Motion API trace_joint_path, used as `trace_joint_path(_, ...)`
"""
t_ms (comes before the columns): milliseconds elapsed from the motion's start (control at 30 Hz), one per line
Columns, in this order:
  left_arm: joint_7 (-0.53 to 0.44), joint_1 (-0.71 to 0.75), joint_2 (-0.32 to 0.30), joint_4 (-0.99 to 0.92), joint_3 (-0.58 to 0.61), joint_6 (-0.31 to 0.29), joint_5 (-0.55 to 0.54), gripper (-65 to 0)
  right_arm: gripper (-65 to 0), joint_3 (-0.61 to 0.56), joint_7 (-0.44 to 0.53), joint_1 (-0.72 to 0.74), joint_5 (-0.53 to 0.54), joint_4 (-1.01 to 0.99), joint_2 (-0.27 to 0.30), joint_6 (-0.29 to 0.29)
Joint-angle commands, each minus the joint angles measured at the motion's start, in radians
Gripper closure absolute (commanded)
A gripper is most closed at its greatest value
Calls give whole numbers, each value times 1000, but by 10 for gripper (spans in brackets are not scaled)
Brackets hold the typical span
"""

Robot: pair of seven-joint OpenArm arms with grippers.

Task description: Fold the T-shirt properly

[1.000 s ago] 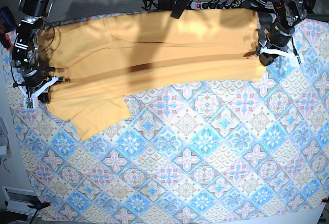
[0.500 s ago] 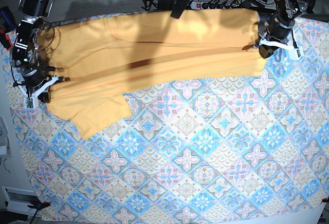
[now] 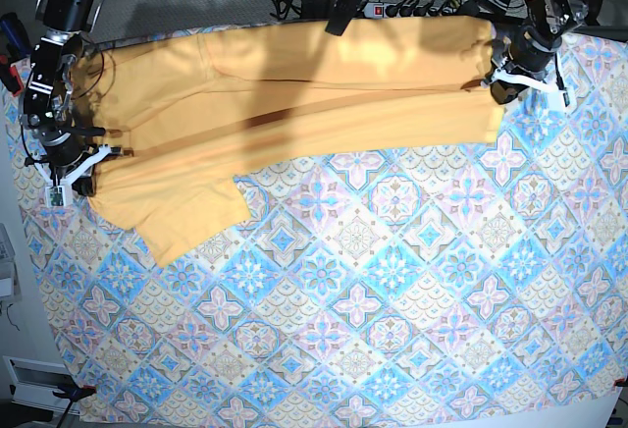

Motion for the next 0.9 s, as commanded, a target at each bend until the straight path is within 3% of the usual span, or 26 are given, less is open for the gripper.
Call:
trace_joint_path(0,-14,17,-13,5,-6,2,7,0,-15,7,25,14,5,15,26,-17)
trace_joint_path(267,-14,15,-15,-82,-11,2,7,0,-16,4,24,14,0,13,26,-17)
trace_joint_path(867,-14,12,-16,-84,-12,11,7,0,-19,11,13,-5,-3,-70,26,-21)
